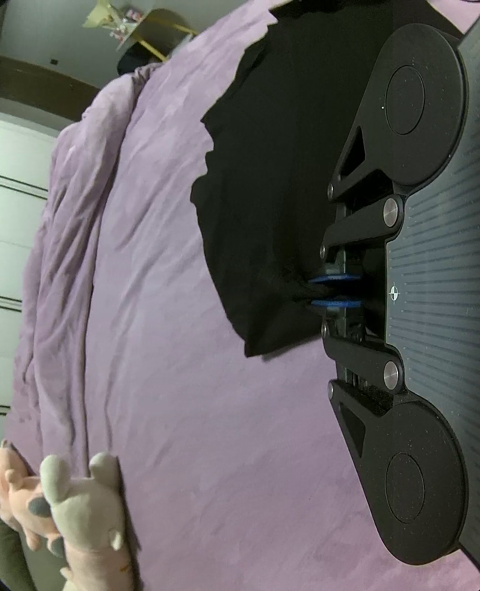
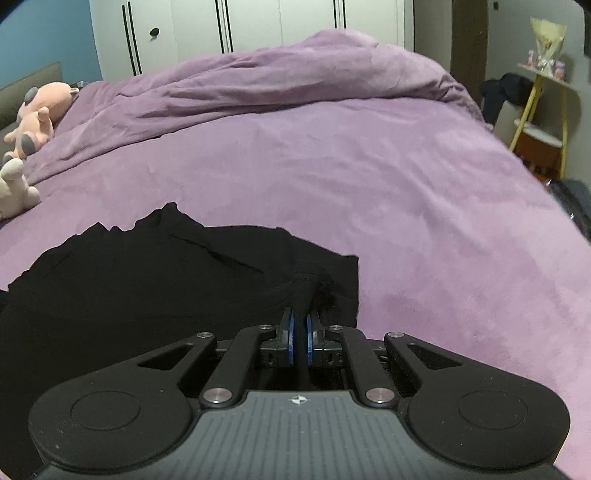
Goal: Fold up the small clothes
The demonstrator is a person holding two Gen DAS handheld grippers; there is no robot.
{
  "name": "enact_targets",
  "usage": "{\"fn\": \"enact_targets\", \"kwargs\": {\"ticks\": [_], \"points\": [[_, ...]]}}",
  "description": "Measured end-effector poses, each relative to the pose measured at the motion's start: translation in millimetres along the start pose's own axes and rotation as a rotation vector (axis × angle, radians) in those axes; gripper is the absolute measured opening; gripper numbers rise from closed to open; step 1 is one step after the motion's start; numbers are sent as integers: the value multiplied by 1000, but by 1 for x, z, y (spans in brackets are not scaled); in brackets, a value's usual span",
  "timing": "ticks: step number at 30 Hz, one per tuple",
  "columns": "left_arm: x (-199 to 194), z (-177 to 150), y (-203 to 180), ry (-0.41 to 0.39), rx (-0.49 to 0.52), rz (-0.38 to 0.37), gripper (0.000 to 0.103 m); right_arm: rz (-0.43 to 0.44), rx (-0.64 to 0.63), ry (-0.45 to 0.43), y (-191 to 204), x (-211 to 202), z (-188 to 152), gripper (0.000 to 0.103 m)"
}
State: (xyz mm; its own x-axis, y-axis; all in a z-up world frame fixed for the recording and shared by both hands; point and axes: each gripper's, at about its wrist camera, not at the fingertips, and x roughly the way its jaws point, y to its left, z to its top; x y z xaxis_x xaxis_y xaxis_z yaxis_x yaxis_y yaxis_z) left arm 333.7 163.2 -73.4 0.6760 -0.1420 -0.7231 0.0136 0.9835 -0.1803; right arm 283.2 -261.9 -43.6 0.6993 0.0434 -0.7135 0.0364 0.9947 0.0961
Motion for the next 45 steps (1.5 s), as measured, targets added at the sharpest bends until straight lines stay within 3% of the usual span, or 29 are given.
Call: {"fn": "enact_targets", "kwargs": {"ticks": [2, 4, 6, 7, 9, 13, 18, 25, 29, 32, 33, 36, 38, 40, 43, 45], "points": [[2, -1, 2, -3, -9, -25, 26, 12, 8, 0, -3, 1, 0, 7], [5, -2, 1, -2, -5, -22, 29, 13, 6, 4, -3, 5, -1, 8], [9, -3, -1, 13, -14, -22, 27, 10, -13, 2, 0, 8, -1, 8], [10, -3, -1, 17, -21, -18, 18, 1, -28, -2, 2, 8, -1, 7], [10, -3, -3, 15, -26, 4, 12, -11, -47, -26, 5, 3, -2, 5], [-10, 3, -8, -31, -5, 29, 10, 0, -47, -134, 9, -26, 7, 5], [-42, 39, -8, -150, -30, 25, 9, 4, -23, -252, 16, -44, 42, 5], [-1, 89, -18, -227, -1, 173, 10, -104, 25, -254, 30, 7, 83, 5], [31, 84, -27, -196, 34, 239, 10, -147, 29, -206, 33, 40, 81, 5], [54, 74, -26, -138, 24, 285, 25, -154, 33, -202, 34, 53, 73, 6], [57, 70, -24, -123, 15, 302, 30, -170, 38, -211, 34, 55, 71, 9], [52, 59, -19, -123, -27, 386, 30, -231, 120, -252, 25, 45, 68, 23], [35, 53, -24, -204, -52, 376, 33, -130, 213, -275, 21, 34, 62, 32], [26, 51, -39, -254, -60, 271, 50, 112, 264, -213, 30, 39, 53, 38], [43, 58, -71, -199, 6, 142, 57, 523, 291, -2, 63, 74, 35, 43], [66, 58, -85, -153, 50, 146, 57, 578, 274, 42, 80, 92, 25, 43]]}}
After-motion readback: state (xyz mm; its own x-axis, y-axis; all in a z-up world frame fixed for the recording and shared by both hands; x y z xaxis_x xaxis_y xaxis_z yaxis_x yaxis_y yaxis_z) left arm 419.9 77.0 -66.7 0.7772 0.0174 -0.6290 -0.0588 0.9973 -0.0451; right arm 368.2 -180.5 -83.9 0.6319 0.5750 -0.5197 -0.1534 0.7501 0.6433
